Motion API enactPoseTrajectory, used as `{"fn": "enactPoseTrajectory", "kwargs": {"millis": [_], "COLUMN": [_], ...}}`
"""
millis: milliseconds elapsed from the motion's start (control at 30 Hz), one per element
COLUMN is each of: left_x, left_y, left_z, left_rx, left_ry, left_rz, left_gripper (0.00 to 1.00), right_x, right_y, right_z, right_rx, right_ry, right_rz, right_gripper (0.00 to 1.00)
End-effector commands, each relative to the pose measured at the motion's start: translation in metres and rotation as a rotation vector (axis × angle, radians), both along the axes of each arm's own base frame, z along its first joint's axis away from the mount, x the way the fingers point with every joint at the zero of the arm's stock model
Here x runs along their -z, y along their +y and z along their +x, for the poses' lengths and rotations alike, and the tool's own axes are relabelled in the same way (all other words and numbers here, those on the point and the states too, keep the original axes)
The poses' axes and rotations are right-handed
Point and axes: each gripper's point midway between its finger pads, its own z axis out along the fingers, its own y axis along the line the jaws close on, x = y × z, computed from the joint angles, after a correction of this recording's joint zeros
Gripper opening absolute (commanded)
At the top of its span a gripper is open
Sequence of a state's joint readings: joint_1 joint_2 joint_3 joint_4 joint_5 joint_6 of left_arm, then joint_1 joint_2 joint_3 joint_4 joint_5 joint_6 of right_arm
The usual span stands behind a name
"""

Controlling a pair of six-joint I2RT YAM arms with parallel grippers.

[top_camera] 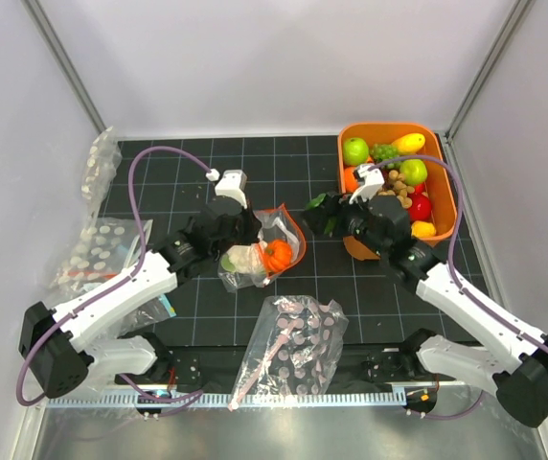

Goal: Place the food in the zip-top bag and seal the zipper
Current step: Place the fake vegetable in the zipper food storage bag.

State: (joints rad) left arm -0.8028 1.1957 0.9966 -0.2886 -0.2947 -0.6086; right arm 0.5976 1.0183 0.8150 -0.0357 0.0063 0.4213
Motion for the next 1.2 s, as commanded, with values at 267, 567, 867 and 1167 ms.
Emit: {"fn": "enactPoseTrajectory", "kwargs": {"millis": [267, 567, 867, 1167], "left_x": [-0.036, -0.056, -0.061, -0.068], "left_y": [-0.003, -0.001, 0.003, 0.006], "left_z": [-0.002, -0.012, -0.016, -0.019], "left_rx": [0.011, 0.036, 0.036, 0.037], "left_ry": [-0.048, -0.093, -0.114, -0.140], "left_rz": [-0.105, -0.180, -0.208, -0.235], "left_gripper": [0.00, 0.00, 0.00, 0.00], "right_x": [-0.027, 0.003, 0.021, 0.036], "right_y": [0.068, 0.109, 0.130, 0.129], "right_z": [-0.034, -0.042, -0.044, -0.032], "right_rx": [-0.259, -0.308, -0.354, -0.295], "right_ry": [-0.144, -0.114, -0.075, -0.035], "right_rz": [0.126, 0.064, 0.179, 0.143], "right_gripper": [0.28, 0.27, 0.27, 0.33]}}
